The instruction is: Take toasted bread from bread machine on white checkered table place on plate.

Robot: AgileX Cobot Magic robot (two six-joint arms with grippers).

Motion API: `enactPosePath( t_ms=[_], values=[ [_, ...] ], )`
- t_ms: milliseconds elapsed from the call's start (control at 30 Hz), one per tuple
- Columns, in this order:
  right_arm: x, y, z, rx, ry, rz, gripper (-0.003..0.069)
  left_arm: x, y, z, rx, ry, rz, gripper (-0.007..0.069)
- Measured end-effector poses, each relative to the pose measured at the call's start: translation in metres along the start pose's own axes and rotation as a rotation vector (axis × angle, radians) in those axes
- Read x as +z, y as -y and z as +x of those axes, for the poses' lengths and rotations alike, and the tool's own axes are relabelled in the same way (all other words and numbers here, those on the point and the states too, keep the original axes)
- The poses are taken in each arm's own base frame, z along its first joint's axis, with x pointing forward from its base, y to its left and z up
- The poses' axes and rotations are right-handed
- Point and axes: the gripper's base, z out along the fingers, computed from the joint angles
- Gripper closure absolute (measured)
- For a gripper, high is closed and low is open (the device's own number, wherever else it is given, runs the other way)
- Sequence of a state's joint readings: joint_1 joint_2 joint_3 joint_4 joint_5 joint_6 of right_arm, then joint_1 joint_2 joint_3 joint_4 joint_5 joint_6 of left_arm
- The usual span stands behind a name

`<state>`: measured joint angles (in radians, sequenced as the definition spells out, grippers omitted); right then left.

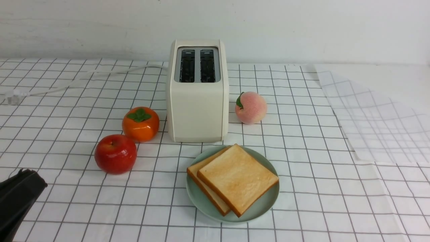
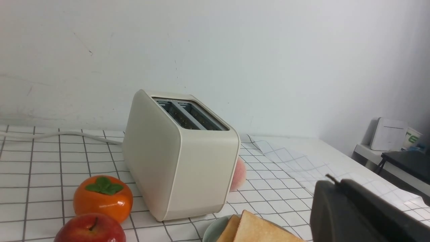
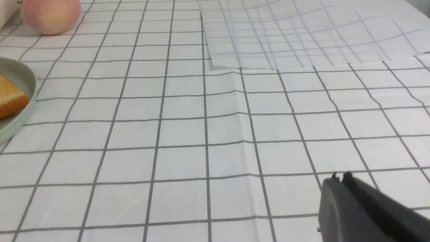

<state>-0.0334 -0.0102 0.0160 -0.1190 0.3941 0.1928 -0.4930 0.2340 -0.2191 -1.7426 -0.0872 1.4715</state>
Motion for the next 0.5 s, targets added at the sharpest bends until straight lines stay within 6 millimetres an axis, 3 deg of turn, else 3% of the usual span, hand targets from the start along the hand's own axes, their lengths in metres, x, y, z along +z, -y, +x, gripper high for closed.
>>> enactPosePath(
  t_ms=[500],
  values=[
    [0.000, 0.000, 0.000, 0.000, 0.000, 0.000, 0.0650, 0.000, -0.013, 0.006, 0.069, 0.037, -0.115, 0.0637]
  ],
)
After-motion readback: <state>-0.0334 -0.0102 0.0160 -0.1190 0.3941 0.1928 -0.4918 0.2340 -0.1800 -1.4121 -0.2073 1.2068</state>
